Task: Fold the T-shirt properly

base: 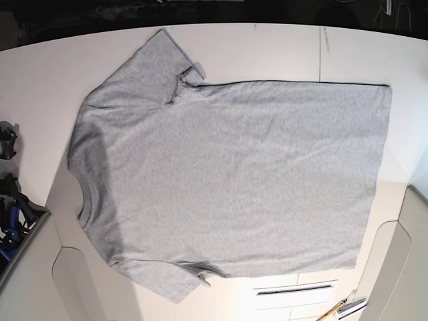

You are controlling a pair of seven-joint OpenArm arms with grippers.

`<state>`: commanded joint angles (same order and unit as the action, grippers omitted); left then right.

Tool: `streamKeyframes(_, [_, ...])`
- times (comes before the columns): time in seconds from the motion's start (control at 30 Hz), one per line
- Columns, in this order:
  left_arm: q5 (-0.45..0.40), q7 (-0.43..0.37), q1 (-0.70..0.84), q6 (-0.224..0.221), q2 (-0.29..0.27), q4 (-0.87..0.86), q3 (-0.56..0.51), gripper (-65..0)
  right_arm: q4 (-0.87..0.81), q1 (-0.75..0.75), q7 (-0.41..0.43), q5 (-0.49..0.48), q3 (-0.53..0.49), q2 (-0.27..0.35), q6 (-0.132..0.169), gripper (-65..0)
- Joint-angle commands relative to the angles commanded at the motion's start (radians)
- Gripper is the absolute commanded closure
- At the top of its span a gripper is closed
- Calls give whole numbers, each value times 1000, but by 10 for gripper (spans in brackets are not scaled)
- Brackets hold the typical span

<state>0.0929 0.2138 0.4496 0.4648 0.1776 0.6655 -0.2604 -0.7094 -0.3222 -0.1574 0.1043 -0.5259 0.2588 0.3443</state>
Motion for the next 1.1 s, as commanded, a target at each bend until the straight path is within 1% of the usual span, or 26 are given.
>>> streamKeyframes(0.13, [60, 0, 72, 0, 41, 87, 7, -128, -179, -113, 0, 0, 0, 66, 0, -158])
streamKeyframes(0.2, [82, -1, 111, 0, 48, 140, 42, -128, -280, -167, 0, 0, 0, 110, -1, -158])
streamKeyframes(0.27, [84, 0, 152, 1, 47, 194, 103, -128, -389, -221, -5, 0, 0, 158, -2, -158])
streamKeyframes(0.3, [98, 0, 173, 13, 47, 221, 137, -128, -444, -247, -8, -1, 2, 179, -3, -158])
streamKeyframes(0.37, [130, 1, 217, 85, 47, 277, 203, -128, -558, -302, -23, -12, 10, 218, -5, -158])
streamKeyframes(0.4, [139, 6, 237, 103, 47, 306, 233, -128, -614, -327, -37, -24, 17, 235, -5, -158])
streamKeyframes(0.5, [206, 55, 300, 108, 47, 401, 310, -128, -777, -398, -91, -67, 59, 282, -7, -158])
streamKeyframes(0.6, [222, 60, 360, 108, 48, 515, 360, -128, -911, -454, -117, -111, 135, 325, -6, -158])
streamKeyframes(0.63, [222, 60, 379, 108, 48, 552, 375, -128, -946, -468, -117, -120, 164, 336, 1, -158])
streamKeyframes(0.67, [222, 60, 397, 108, 47, 587, 389, -128, -975, -479, -118, -129, 189, 345, 15, -158])
streamKeyframes(0.73, [232, 60, 435, 108, 47, 658, 417, -128, -1027, -494, -143, -161, 240, 348, 68, -158])
streamKeyframes(0.8, [256, 66, 474, 108, 47, 728, 457, -128, -1072, -507, -177, -240, 288, 348, 118, -158])
streamKeyframes(0.9, [317, 102, 527, 111, 47, 840, 525, -129, -1137, -515, -230, -352, 359, 348, 177, -158])
streamKeyframes(0.97, [362, 108, 557, 161, 47, 911, 580, -130, -1176, -515, -248, -415, 412, 348, 196, -158])
streamKeyframes(1.03, [408, 109, 582, 186, 47, 969, 642, -145, -1210, -515, -248, -484, 470, 347, 203, -158])
streamKeyframes(1.07, [429, 109, 589, 197, 47, 991, 674, -172, -1228, -515, -248, -518, 500, 342, 208, -158])
streamKeyframes(1.1, [447, 114, 592, 221, 47, 1006, 709, -205, -1246, -515, -252, -542, 531, 335, 220, -158])
